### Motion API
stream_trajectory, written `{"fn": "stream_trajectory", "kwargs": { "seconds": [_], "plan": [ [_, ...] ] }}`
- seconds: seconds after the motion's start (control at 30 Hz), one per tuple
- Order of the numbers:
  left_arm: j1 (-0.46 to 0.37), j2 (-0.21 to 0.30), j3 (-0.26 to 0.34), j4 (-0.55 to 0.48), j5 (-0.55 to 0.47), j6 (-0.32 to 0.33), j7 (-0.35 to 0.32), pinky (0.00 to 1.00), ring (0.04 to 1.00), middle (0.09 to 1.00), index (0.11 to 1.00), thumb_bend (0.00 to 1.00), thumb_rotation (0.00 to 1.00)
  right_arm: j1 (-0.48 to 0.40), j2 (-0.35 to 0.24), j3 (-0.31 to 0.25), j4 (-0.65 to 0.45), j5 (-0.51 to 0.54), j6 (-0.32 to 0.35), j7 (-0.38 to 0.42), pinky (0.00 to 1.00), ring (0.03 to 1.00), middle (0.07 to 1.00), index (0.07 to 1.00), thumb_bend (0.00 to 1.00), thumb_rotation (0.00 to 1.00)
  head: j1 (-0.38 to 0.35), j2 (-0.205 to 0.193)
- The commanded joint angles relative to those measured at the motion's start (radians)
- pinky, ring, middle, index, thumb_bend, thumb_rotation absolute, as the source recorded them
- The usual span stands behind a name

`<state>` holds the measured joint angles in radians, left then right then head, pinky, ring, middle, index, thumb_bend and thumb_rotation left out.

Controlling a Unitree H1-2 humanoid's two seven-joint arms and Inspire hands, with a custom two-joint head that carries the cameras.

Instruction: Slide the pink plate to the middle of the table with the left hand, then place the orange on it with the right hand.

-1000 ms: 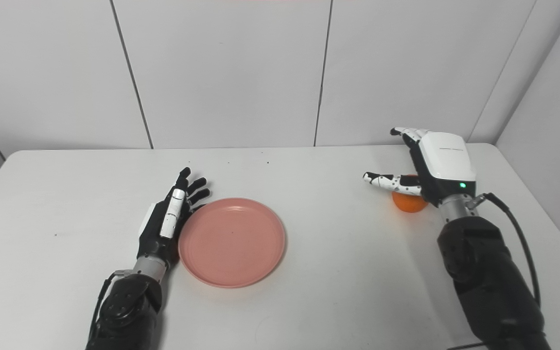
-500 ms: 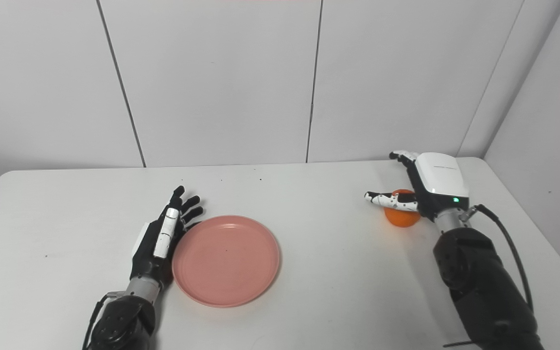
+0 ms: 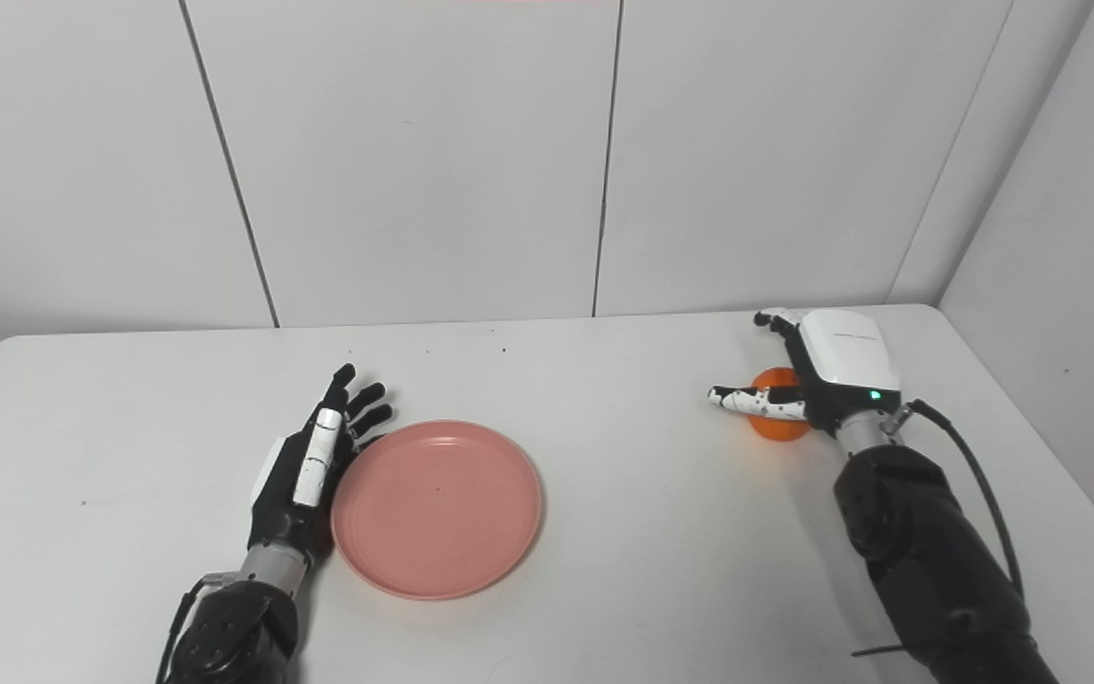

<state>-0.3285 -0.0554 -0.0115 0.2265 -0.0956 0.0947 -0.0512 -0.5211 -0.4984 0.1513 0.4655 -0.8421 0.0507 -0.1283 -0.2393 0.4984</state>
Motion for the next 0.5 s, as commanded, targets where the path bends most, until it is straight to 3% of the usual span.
{"fn": "stream_trajectory", "kwargs": {
  "seconds": [0.0, 0.47],
  "plan": [
    [0.035, -0.012, 0.0, 0.006, -0.005, 0.051, 0.004, 0.76, 0.863, 0.889, 0.947, 0.73, 0.88, -0.057, -0.034, -0.002, -0.012, 0.01, -0.007, -0.033, 0.64, 0.72, 0.754, 0.751, 0.76, 0.7, 0.001, 0.0],
    [0.05, -0.015, -0.009, -0.028, -0.003, 0.084, 0.001, 0.77, 0.867, 0.885, 0.954, 0.7, 0.88, -0.016, -0.029, -0.008, -0.017, 0.093, 0.034, 0.01, 0.61, 0.715, 0.738, 0.735, 0.74, 0.64, 0.0, 0.034]
  ]
}}
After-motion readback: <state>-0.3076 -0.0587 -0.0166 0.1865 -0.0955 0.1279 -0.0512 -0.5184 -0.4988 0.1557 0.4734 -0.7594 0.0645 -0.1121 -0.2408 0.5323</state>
